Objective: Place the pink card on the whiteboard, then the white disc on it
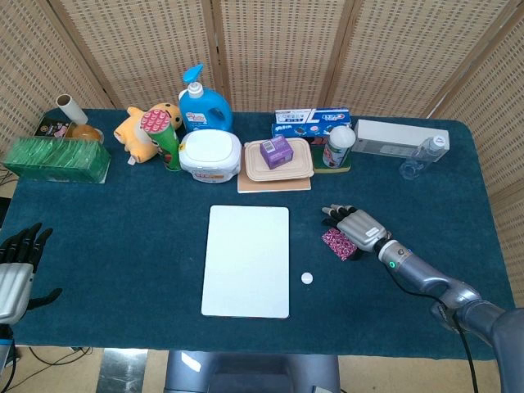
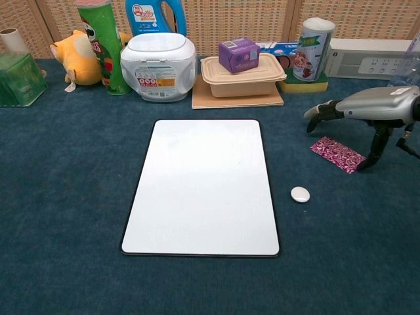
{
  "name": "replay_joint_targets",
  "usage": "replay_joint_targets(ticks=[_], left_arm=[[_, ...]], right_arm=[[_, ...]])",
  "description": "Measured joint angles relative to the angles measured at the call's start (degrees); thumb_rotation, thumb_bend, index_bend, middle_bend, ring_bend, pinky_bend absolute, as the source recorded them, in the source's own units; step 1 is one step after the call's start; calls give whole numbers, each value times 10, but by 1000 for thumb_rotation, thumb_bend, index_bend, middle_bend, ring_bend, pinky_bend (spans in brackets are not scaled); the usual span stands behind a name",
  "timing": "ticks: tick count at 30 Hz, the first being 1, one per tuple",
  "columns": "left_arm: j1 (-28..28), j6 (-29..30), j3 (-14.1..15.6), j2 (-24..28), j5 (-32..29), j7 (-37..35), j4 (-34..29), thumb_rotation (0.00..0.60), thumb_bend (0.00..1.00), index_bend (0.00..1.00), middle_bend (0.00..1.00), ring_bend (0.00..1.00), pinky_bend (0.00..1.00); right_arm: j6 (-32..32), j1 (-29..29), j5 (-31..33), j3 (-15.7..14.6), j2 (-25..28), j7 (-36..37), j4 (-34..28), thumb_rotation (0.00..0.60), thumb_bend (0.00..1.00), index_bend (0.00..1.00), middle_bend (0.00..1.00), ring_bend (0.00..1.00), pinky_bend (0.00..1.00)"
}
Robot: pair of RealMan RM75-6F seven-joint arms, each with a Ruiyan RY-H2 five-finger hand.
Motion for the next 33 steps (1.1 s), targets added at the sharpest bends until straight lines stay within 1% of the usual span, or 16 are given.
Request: replay_joint_targets(ticks=[10, 20, 27, 33], left_arm=[[1, 1, 1, 0, 2, -3, 0, 600, 84, 0, 0, 0, 75], [0, 0, 1, -1, 1, 1, 0, 600, 84, 0, 0, 0, 75], [0, 0, 1, -1, 1, 1, 0, 600, 84, 0, 0, 0, 75], [0, 1, 2, -1, 2, 0, 0, 600, 83, 0, 0, 0, 75]], right_arm=[[2, 3, 4, -4, -13, 8, 14, 600, 115, 190, 57, 27, 152], [-1, 6, 7, -8, -15, 18, 16, 600, 142, 261, 60, 27, 154], [-3, 5, 11, -10, -18, 22, 17, 600, 150, 346, 65, 26, 160], [-2, 5, 12, -11, -18, 24, 15, 600, 160, 372, 67, 27, 161]])
